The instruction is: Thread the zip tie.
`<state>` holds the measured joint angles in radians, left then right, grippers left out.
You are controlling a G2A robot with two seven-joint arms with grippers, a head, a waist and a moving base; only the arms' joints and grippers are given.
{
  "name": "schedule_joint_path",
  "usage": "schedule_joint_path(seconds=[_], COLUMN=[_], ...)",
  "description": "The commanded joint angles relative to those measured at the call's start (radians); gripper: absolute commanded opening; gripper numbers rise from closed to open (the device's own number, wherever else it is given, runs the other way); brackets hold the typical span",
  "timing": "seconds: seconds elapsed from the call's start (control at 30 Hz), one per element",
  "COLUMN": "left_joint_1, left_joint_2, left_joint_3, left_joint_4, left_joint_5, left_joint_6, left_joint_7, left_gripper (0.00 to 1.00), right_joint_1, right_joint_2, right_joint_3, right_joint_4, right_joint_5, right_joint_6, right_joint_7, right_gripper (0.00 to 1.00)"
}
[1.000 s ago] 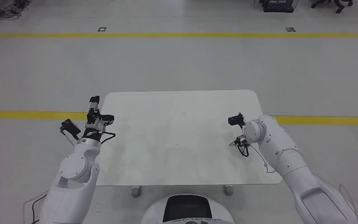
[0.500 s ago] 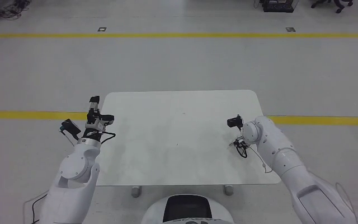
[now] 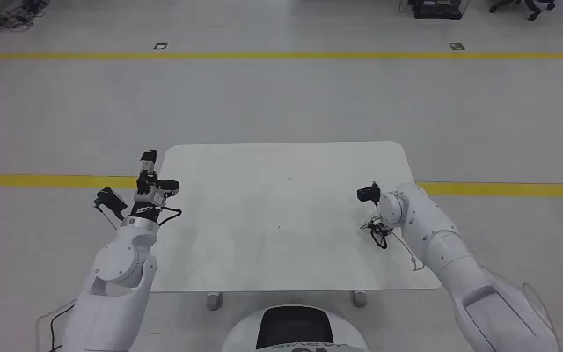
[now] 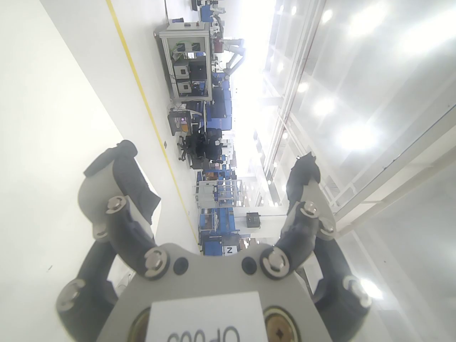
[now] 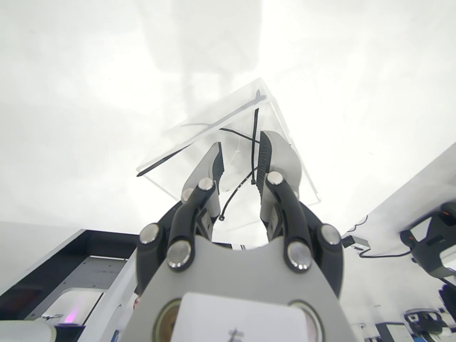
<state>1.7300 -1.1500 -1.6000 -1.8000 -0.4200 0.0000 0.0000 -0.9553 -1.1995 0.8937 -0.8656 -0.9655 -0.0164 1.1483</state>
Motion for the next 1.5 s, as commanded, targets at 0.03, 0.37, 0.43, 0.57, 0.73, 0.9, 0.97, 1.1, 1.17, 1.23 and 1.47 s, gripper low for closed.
schedule_joint_path(seconds=[0.03, 0.37, 0.43, 0.57, 0.73, 0.9, 0.97, 1.1, 1.17, 1.23, 1.47], left_joint_1=[0.000, 0.000, 0.000, 0.000, 0.000, 0.000, 0.000, 0.000, 0.000, 0.000, 0.000], left_joint_2=[0.000, 0.000, 0.000, 0.000, 0.000, 0.000, 0.000, 0.000, 0.000, 0.000, 0.000], left_joint_3=[0.000, 0.000, 0.000, 0.000, 0.000, 0.000, 0.000, 0.000, 0.000, 0.000, 0.000], left_joint_4=[0.000, 0.000, 0.000, 0.000, 0.000, 0.000, 0.000, 0.000, 0.000, 0.000, 0.000], left_joint_5=[0.000, 0.000, 0.000, 0.000, 0.000, 0.000, 0.000, 0.000, 0.000, 0.000, 0.000], left_joint_6=[0.000, 0.000, 0.000, 0.000, 0.000, 0.000, 0.000, 0.000, 0.000, 0.000, 0.000], left_joint_7=[0.000, 0.000, 0.000, 0.000, 0.000, 0.000, 0.000, 0.000, 0.000, 0.000, 0.000], left_gripper=[1.00, 1.00, 1.00, 1.00, 1.00, 1.00, 1.00, 1.00, 1.00, 1.00, 1.00], right_joint_1=[0.008, 0.029, 0.031, 0.037, 0.036, 0.028, 0.025, 0.025, 0.026, 0.028, 0.035], right_joint_2=[-0.006, -0.019, -0.021, -0.025, -0.025, -0.022, -0.022, -0.024, -0.026, -0.027, -0.031], right_joint_3=[-0.007, -0.019, -0.021, -0.023, -0.022, -0.016, -0.014, -0.015, -0.016, -0.017, -0.018], right_joint_4=[0.017, 0.060, 0.064, 0.071, 0.056, 0.043, 0.044, 0.051, 0.057, 0.063, 0.068], right_joint_5=[-0.001, 0.002, 0.002, 0.001, -0.013, -0.023, -0.023, -0.026, -0.025, -0.025, -0.031], right_joint_6=[0.003, -0.001, -0.002, -0.004, 0.006, 0.012, 0.010, 0.011, 0.010, 0.009, 0.015], right_joint_7=[-0.003, -0.012, -0.012, -0.012, -0.010, -0.002, 0.001, 0.006, 0.008, 0.009, 0.013], right_gripper=[0.22, 0.13, 0.12, 0.12, 0.13, 0.14, 0.14, 0.13, 0.12, 0.07, 0.00])
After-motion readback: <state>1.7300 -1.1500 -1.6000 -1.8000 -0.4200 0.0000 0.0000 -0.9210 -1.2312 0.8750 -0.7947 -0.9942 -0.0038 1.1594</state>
